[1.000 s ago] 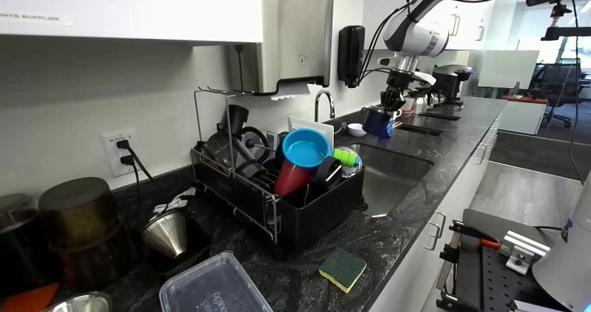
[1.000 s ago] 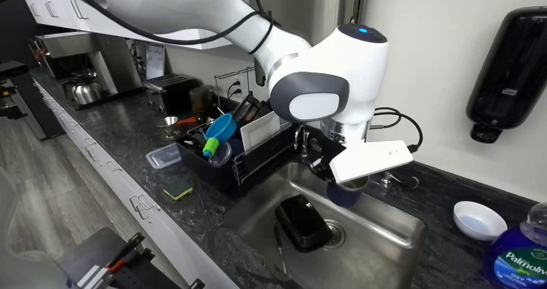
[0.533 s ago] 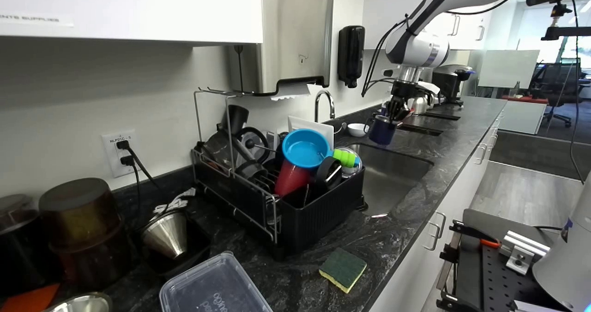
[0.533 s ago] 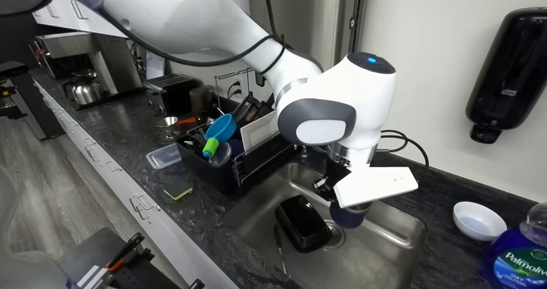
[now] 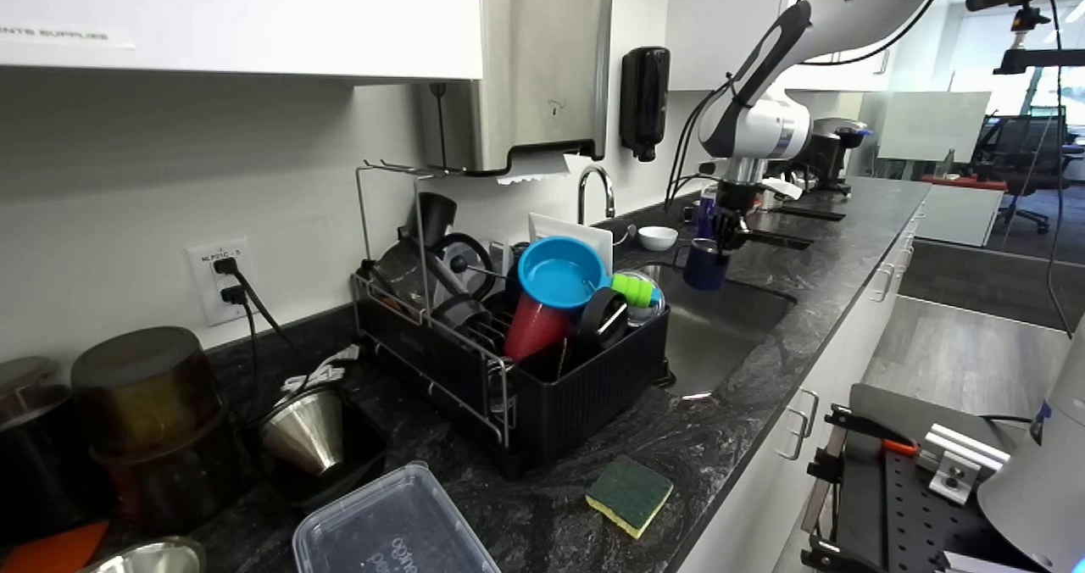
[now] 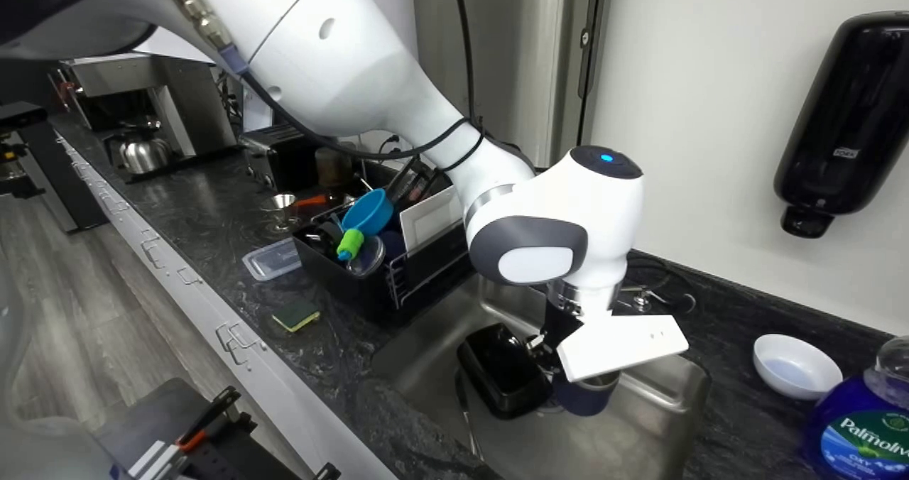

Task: Put the blue cup in the sink

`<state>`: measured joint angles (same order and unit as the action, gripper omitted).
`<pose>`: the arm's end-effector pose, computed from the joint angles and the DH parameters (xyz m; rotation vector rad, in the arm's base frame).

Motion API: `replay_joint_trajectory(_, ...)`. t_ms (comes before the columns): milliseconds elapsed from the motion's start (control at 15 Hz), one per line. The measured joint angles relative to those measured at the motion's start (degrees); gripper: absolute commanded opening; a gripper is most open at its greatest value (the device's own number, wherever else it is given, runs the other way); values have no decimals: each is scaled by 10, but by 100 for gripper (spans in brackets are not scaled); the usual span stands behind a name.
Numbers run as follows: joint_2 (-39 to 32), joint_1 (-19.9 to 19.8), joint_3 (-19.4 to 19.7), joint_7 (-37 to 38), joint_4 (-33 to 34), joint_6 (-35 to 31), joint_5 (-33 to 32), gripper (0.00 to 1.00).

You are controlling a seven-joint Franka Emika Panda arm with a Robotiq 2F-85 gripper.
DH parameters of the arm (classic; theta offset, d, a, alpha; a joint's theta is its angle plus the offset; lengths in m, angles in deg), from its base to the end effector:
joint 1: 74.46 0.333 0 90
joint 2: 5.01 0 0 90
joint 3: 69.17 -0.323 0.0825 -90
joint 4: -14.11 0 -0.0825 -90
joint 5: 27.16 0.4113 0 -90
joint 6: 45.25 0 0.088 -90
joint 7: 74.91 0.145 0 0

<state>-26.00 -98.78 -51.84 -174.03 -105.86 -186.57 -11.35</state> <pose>0.4563 -0.4011 0.2030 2.8787 1.2342 0.1179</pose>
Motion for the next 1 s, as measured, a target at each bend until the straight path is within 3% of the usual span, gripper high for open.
replay_joint_trajectory(933,-27,-9,-21,36,-2,-35,-33,2)
replay_joint_trajectory(1000,-27,-9,-22,40,-2,-41,-33,7)
